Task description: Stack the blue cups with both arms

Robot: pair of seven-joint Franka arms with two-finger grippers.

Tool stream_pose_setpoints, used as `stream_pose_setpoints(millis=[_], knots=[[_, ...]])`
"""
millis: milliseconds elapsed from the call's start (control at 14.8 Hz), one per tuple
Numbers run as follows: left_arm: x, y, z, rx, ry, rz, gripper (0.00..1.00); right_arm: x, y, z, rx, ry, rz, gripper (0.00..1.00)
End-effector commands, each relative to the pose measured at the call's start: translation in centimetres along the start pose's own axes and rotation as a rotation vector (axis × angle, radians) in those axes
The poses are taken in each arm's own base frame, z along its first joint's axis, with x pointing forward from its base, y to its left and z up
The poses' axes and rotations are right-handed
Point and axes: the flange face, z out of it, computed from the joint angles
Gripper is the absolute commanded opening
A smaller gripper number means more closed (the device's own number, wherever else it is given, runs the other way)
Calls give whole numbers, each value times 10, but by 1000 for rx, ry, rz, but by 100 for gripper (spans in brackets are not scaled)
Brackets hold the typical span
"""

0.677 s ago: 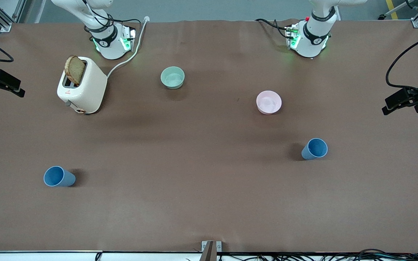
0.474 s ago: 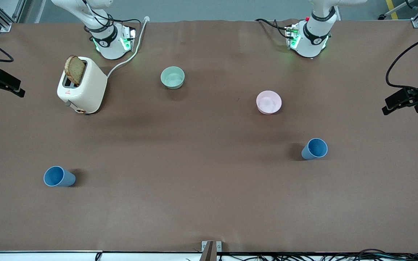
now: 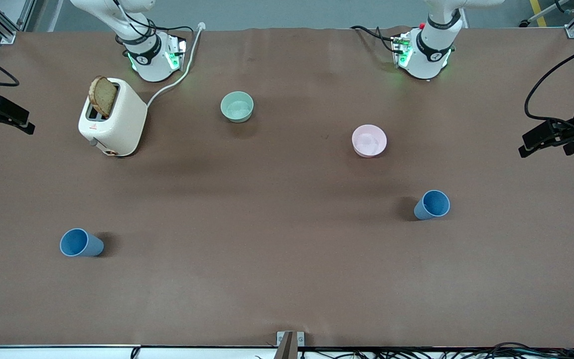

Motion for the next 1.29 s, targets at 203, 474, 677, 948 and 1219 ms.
stream_pose_setpoints(millis=[203,474,677,948,1219], knots=[[5,-15,13,-1,-32,-12,100,20,17,16,-3,26,24,100],[18,-25,48,1,-90,-29,100,55,55,60,-8,51,-4,100],[34,-28,97,10,-168,-37,100,84,85,109,-10,74,-14,100],[56,-19,191,26,-268,-29,100,116,111,183,-12,90,3,100],[55,-21,276,30,-240,-33,100,137,128,266,34,90,50,99]])
